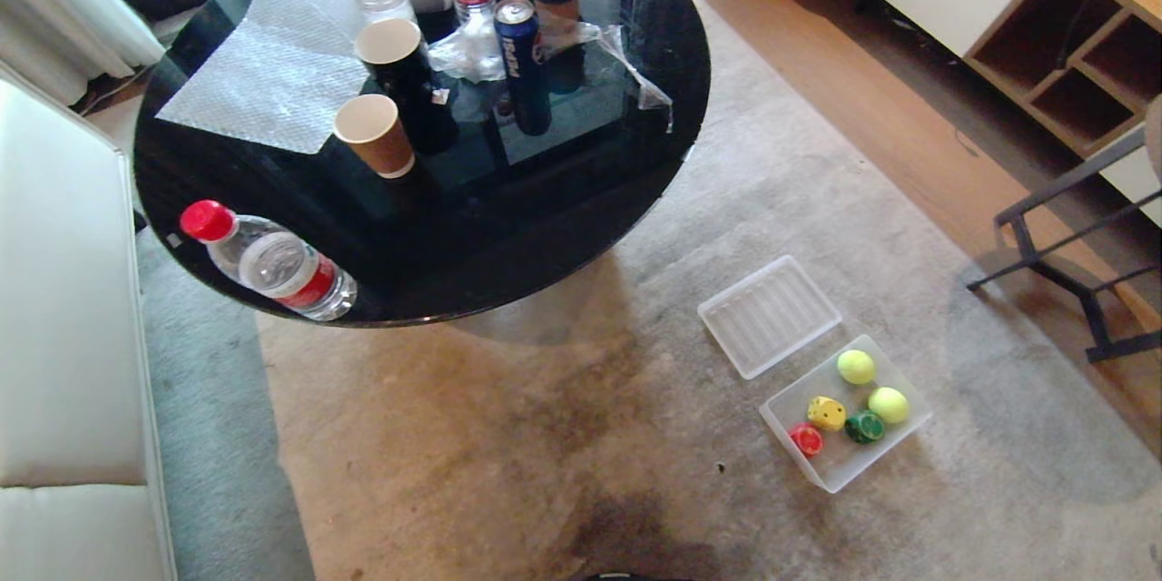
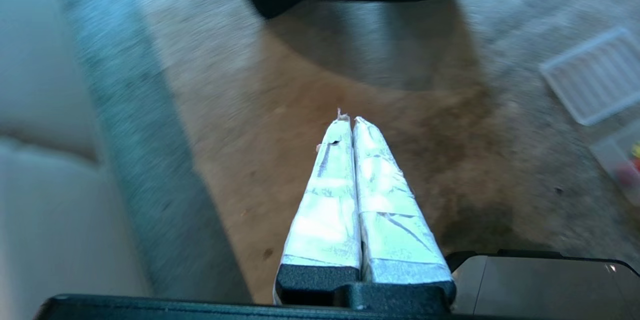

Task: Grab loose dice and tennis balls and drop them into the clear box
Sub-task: Put the toys in the box

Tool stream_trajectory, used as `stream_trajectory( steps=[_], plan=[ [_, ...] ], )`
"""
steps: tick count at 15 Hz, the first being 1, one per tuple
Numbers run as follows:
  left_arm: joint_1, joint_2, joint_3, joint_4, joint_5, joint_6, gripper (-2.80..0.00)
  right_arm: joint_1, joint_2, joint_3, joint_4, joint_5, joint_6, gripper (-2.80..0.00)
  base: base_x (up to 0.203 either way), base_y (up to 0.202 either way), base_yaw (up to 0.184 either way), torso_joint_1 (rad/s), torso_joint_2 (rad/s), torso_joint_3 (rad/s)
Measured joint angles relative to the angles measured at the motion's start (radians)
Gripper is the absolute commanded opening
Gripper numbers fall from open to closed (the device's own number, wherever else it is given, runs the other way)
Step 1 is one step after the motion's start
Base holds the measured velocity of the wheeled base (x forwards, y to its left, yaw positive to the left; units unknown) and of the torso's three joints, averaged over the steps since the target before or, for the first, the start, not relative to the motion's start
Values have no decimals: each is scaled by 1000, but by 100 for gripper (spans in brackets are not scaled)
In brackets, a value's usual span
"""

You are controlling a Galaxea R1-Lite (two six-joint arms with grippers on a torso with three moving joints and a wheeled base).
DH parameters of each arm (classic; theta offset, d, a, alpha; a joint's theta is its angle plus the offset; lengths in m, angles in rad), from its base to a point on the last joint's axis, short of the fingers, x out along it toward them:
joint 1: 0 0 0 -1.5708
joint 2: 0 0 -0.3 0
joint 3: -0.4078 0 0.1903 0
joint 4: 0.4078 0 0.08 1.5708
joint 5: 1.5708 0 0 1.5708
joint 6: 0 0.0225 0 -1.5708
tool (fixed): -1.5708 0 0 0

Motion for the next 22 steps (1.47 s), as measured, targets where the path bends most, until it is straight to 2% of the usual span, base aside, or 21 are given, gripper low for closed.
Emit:
stream_trajectory(
  steps=[9, 15, 22],
  plan=[
    [0, 0, 0, -1, 0, 0, -280, 0, 0, 0, 0, -2, 1, -280, 1, 11, -159, 3, 2, 1],
    [0, 0, 0, 0, 0, 0, -280, -1, 0, 0, -1, -2, -3, -280, 0, 0, -11, 1, 1, -27],
    [0, 0, 0, -2, 0, 0, -280, 0, 0, 0, -1, -2, -2, -280, 0, 0, 0, 4, 3, -185]
  ],
)
